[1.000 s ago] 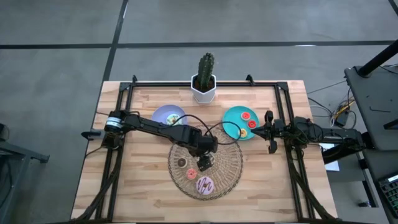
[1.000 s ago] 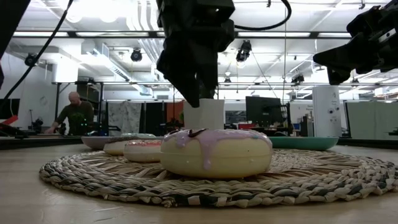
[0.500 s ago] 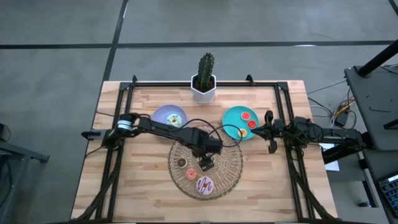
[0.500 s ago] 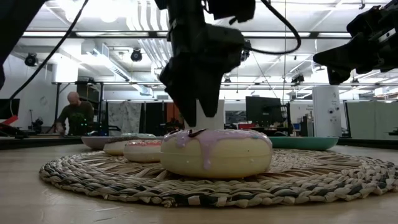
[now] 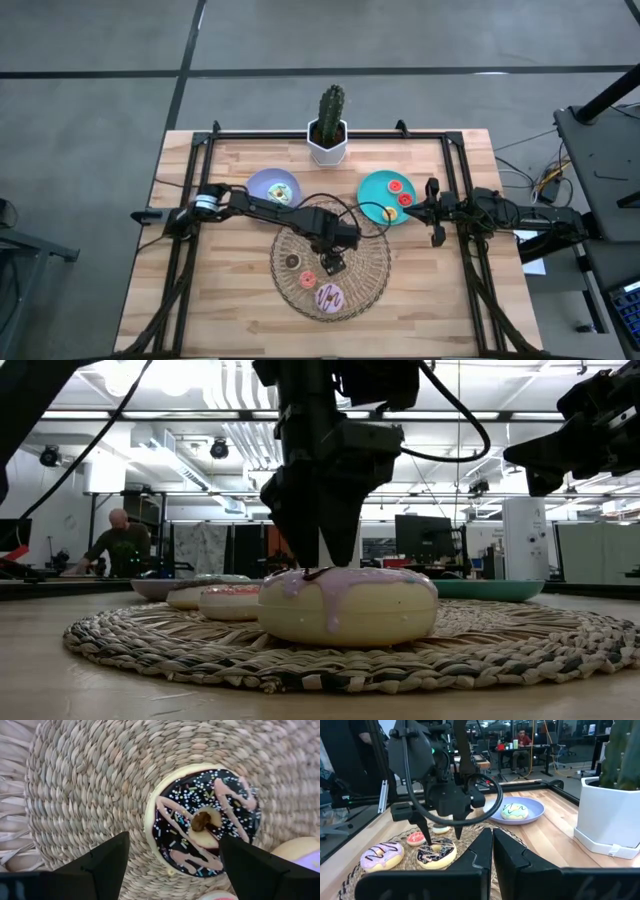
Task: Pick & Place donuts
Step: Put the large black donut on the purple plate
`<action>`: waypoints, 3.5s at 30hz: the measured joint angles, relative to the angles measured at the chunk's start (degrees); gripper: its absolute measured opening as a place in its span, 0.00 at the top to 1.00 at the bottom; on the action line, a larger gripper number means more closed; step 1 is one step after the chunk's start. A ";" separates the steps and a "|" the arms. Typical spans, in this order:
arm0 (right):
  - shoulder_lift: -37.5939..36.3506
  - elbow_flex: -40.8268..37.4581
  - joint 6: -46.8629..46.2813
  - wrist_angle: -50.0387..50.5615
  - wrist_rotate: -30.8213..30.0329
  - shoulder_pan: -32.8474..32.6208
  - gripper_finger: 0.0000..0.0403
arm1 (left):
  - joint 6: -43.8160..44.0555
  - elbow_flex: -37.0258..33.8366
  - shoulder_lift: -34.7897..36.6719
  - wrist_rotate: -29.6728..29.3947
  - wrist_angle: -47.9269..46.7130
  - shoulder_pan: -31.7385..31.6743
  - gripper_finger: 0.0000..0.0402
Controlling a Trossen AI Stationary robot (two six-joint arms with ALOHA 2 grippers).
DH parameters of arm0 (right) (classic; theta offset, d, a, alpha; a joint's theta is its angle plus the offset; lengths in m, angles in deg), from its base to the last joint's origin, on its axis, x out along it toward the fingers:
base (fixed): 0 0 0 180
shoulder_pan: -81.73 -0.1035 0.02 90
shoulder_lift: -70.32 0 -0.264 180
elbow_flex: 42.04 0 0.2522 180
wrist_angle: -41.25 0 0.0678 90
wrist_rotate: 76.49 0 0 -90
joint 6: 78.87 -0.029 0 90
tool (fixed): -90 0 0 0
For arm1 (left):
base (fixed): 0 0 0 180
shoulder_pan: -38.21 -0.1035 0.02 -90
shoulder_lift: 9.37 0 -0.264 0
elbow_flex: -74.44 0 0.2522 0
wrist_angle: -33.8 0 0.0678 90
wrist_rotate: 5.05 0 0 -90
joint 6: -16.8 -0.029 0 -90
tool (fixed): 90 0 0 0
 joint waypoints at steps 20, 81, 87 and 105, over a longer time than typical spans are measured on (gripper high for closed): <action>0.02 0.00 0.00 0.02 0.00 0.00 0.98 | -0.39 -0.54 -1.32 -0.66 1.40 -0.69 0.31; 0.04 0.00 0.00 0.02 0.00 0.00 0.98 | 0.64 -1.95 -1.29 1.28 3.68 -1.66 0.38; 0.04 0.00 0.00 0.02 0.00 0.00 0.98 | 0.62 -1.95 -1.29 1.62 4.00 -1.66 0.46; 0.00 0.00 0.00 0.02 0.00 -0.02 0.98 | 0.51 -1.95 -1.29 2.66 4.52 -1.92 0.61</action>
